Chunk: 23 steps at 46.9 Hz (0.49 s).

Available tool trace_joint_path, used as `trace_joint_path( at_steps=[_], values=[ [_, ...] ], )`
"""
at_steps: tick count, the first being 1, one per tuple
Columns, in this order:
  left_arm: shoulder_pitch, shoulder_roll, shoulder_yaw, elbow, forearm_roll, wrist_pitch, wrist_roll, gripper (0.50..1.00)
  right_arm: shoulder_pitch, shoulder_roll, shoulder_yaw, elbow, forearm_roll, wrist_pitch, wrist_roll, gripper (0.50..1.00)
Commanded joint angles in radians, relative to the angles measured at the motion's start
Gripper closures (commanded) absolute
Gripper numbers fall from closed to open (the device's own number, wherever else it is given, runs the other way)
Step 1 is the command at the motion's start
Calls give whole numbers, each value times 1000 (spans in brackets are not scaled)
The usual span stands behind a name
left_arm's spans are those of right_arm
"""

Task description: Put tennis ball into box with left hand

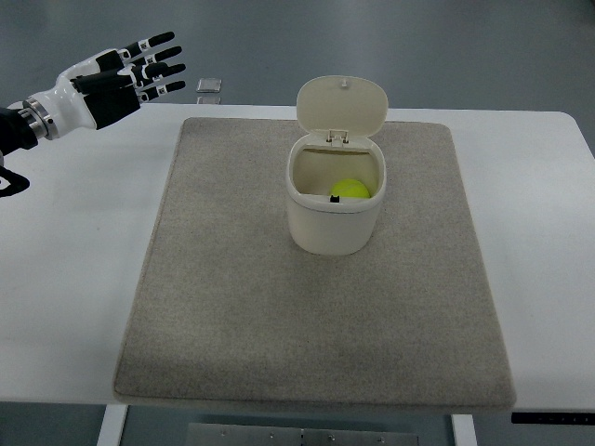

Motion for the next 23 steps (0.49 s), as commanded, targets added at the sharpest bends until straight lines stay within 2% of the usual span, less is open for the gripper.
trace_joint_path(
  at_steps=[1,8,23],
  values=[
    [5,-12,-30,2,-3,-7,2,508,0,0,0,0,0,0,0,597],
    [30,-54,-99,11,0,-7,1,508,0,0,0,0,0,0,0,599],
    [56,-66,-132,46,-2,-5,-10,508,0,0,0,0,0,0,0,597]
  ],
)
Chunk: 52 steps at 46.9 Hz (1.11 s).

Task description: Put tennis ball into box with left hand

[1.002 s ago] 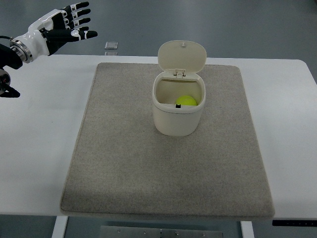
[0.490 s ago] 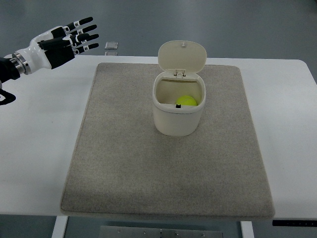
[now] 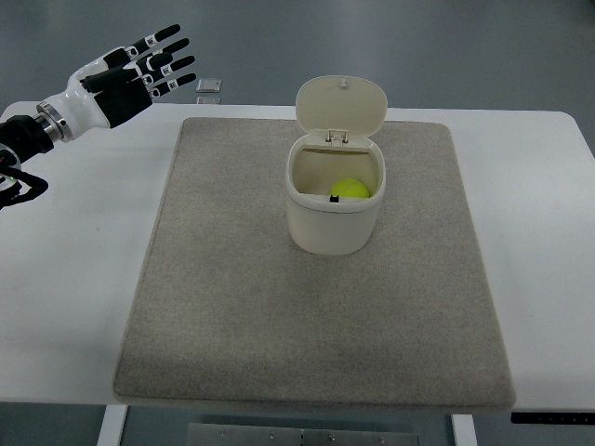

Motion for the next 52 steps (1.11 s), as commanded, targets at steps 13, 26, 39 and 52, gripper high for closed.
trace_joint_path(
  at_steps=[13,26,39,52],
  values=[
    [22,-2,-82,18,-2,5,-2,508,0,0,0,0,0,0,-1,599],
    [25,-4,-82,46,-4,7,0,508,0,0,0,0,0,0,-1,599],
    [29,-2,-82,46,-2,5,0,508,-2,0,6,31,5,3,1,597],
    [29,-1,-81,47,-2,4,1,508,-5,0,6,48,6,3,1,599]
  ],
)
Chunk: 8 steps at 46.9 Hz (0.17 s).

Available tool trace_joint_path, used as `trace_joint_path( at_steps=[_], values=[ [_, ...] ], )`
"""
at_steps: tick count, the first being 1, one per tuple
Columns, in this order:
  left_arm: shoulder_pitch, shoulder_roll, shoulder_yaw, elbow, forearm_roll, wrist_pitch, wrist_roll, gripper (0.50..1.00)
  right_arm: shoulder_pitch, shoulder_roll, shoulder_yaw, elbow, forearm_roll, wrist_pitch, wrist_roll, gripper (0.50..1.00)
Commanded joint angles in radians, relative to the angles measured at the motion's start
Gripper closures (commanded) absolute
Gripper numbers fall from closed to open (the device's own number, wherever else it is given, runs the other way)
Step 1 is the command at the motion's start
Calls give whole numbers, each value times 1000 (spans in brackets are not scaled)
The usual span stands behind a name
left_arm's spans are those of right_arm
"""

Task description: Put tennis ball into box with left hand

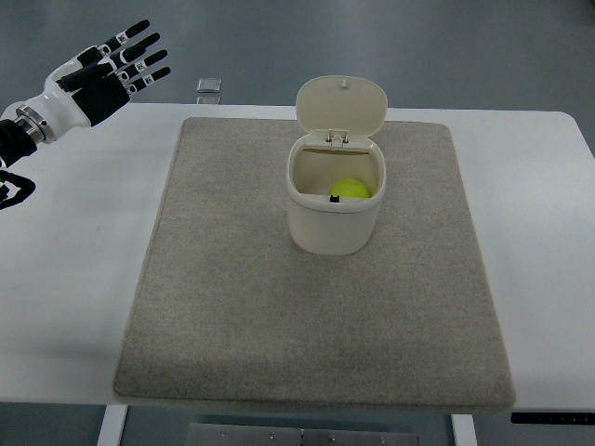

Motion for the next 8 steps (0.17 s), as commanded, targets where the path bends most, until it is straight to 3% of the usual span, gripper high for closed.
trace_joint_path(
  at_steps=[1,8],
  values=[
    [0,0,0,0,2,0,0,508,-3,0,0,5,0,-1,0,599],
    [0,0,0,0,2,0,-2,508,-5,0,0,5,1,-4,6,599]
  ],
)
